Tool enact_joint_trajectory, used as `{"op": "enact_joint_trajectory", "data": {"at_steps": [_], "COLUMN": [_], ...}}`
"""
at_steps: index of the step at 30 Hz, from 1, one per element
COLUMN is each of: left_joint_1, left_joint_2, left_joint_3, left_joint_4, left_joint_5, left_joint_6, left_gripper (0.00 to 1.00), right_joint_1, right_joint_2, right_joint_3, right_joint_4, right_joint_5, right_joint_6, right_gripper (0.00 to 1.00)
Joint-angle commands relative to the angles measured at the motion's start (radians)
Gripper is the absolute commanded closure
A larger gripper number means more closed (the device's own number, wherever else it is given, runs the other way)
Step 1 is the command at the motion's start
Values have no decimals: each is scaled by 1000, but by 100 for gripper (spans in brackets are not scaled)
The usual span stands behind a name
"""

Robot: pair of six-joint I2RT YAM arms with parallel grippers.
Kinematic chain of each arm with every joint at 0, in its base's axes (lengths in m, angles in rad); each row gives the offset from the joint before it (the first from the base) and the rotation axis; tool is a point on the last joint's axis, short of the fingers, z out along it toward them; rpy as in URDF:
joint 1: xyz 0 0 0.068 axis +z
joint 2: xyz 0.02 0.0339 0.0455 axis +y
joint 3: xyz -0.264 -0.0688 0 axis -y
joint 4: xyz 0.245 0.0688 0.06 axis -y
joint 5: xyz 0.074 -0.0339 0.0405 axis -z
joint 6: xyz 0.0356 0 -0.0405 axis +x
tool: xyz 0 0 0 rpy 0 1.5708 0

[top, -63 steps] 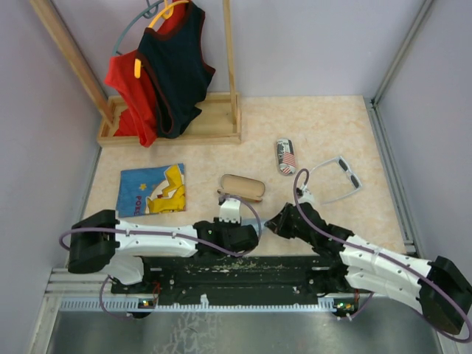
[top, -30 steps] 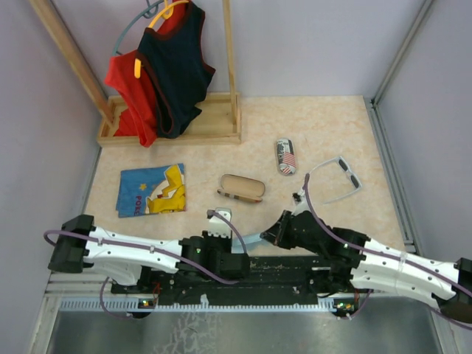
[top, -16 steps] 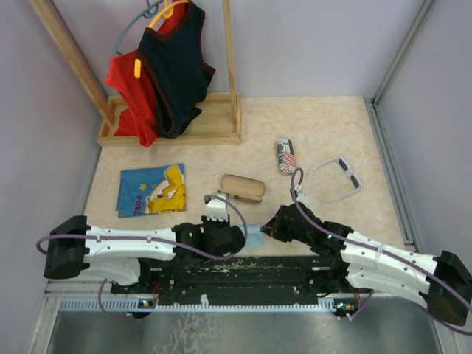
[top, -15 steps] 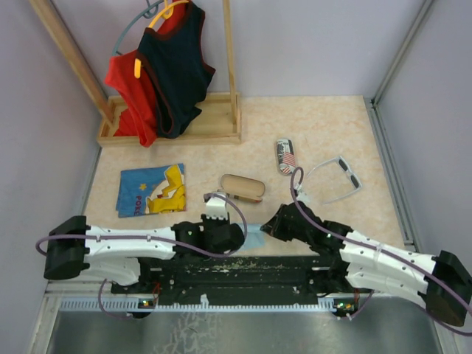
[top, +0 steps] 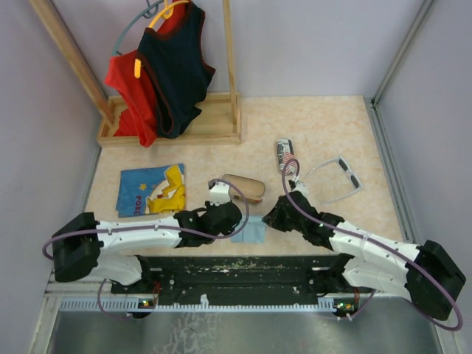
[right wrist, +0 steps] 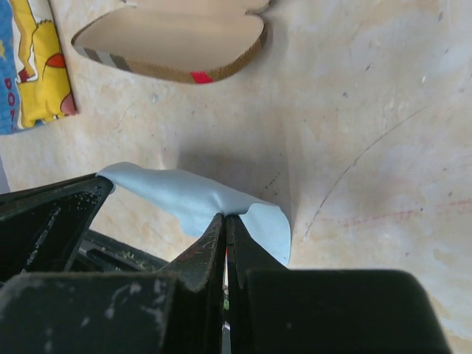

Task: Organize the sunglasses
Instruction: Fold the glasses cleaning cloth at the center of the board.

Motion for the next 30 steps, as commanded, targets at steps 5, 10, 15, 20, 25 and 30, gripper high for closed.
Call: {"op": "enact_joint_trajectory", "data": {"at_steps": [5,10,15,20,25,30], "left_joint_1": [59,81,85,85,81,77], "left_joint_2": [50,69,92,106,111,68], "left_joint_3": [-9,-20,-31,-68,-107,-134], "left_joint_4": [113,165,189,204,220,210], "left_joint_5": [70,96,121,177,246,251], "left_joint_6": [101,140,152,137,107,88], "left_gripper": [99,99,99,99,99,99], "right_joint_1": [-75,-94,-99,-98,-99,-98], "right_joint_2": [63,119,127,104,88,87], "right_joint_3": [81,85,74,53,16,-16], "right_joint_4": [67,98,108,80,94,97], "right_joint_5": [-22,-42,-36,-27,-91,-156], "right_joint_6": [-91,-109,-128,-145,-155,-158], "right_gripper": [100,100,100,100,100,100]}}
